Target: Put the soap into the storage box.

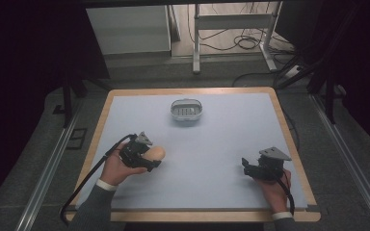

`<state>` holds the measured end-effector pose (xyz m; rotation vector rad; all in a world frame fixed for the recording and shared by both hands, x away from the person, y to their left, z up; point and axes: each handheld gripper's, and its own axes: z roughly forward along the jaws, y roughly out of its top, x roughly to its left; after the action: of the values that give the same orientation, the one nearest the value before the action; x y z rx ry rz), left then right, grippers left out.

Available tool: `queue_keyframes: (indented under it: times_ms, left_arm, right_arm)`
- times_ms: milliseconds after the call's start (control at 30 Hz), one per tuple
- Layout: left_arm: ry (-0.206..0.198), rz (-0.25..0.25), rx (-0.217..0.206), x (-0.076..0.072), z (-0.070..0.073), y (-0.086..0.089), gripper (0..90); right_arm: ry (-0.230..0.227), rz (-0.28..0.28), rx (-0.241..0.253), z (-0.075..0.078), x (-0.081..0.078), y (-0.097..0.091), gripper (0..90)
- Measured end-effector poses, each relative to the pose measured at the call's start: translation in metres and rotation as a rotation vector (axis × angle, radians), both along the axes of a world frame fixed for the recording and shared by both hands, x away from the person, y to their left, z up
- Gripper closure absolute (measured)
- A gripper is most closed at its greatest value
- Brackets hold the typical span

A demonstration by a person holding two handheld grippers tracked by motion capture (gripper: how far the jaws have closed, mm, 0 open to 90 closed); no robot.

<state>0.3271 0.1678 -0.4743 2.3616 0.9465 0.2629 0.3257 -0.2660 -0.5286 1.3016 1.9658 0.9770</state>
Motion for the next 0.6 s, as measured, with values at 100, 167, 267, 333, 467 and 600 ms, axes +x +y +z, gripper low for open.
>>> queue_keyframes:
  times_ms: [100, 167, 267, 333, 467, 600]
  left_arm:
    - [0.0, -0.005, -0.001, 0.0014, 0.0009, -0.0001, 33.0]
    - [-0.001, -0.001, -0.002, 0.0021, 0.001, -0.0003, 33.0]
    - [0.0, -0.003, 0.001, 0.0036, 0.0015, -0.0006, 33.0]
    - [-0.001, -0.002, 0.001, 0.0046, 0.0016, -0.0014, 33.0]
    - [-0.002, -0.005, 0.001, 0.0062, 0.0027, -0.0028, 33.0]
    - [-0.005, -0.004, -0.002, 0.0073, 0.0041, -0.0038, 33.0]
  right_arm:
    - [0.0, 0.0, 0.0, 0.0, 0.0, 0.0, 9.4]
    - [0.0, 0.0, 0.001, 0.0, -0.0001, 0.0, 9.4]
    - [0.0, 0.0, 0.0, 0.0, 0.0, 0.0, 9.4]
    - [0.0, 0.0, 0.0, 0.0, 0.0, 0.0, 9.4]
    - [0.0, 0.0, 0.0, 0.0, 0.0, 0.0, 9.4]
    - [0.0, -0.001, 0.0, 0.0, 0.0, 0.0, 9.4]
